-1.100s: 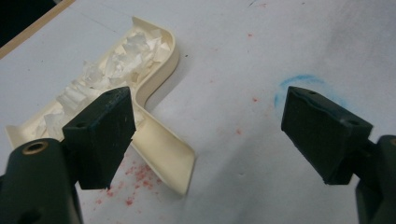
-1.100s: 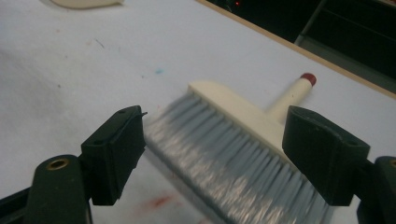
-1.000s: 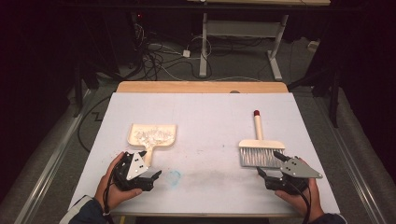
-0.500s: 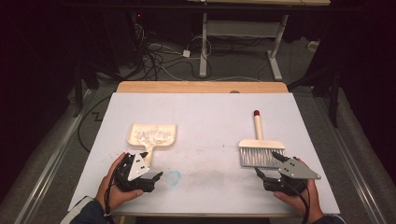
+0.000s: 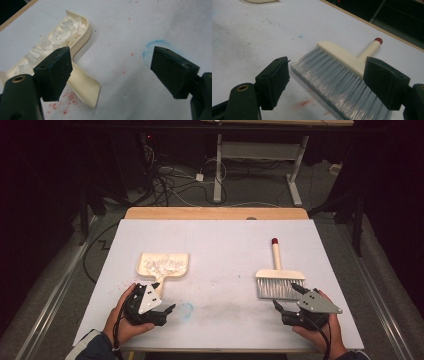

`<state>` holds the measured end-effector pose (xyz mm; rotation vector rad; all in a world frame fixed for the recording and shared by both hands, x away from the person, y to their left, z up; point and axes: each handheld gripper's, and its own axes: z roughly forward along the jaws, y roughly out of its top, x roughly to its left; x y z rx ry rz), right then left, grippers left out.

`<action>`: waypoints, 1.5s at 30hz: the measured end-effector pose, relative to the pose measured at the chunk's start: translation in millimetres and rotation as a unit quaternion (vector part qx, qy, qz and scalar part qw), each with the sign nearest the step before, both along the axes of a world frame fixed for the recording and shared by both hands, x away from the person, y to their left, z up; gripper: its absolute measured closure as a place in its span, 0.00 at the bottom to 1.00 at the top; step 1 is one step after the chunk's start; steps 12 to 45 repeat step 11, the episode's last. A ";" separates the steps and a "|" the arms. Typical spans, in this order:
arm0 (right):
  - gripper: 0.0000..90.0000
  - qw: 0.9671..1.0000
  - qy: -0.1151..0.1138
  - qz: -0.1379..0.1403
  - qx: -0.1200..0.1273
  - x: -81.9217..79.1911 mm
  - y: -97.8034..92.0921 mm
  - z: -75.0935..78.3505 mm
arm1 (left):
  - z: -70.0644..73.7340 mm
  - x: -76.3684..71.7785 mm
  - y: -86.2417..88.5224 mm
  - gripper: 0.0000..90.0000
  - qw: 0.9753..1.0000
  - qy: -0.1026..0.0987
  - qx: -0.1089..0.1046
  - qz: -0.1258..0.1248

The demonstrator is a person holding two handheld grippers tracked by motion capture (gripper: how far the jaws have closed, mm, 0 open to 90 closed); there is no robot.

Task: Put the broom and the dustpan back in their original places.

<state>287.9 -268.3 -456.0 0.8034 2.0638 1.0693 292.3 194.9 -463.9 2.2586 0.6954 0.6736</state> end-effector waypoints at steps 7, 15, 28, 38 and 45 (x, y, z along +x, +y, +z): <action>0.24 1.000 -0.004 -0.001 -0.003 -0.1 0.0 0.5 | -0.2 1.9 0.3 0.19 1.000 0.003 -0.004 0.001; 0.24 1.000 -0.003 -0.002 -0.002 0.6 -1.1 0.4 | 0.1 2.4 -0.4 0.19 1.000 0.003 -0.006 0.003; 0.24 1.000 -0.003 -0.002 -0.002 0.6 -1.1 0.4 | 0.1 2.4 -0.4 0.19 1.000 0.003 -0.006 0.003; 0.24 1.000 -0.003 -0.002 -0.002 0.6 -1.1 0.4 | 0.1 2.4 -0.4 0.19 1.000 0.003 -0.006 0.003; 0.24 1.000 -0.003 -0.002 -0.002 0.6 -1.1 0.4 | 0.1 2.4 -0.4 0.19 1.000 0.003 -0.006 0.003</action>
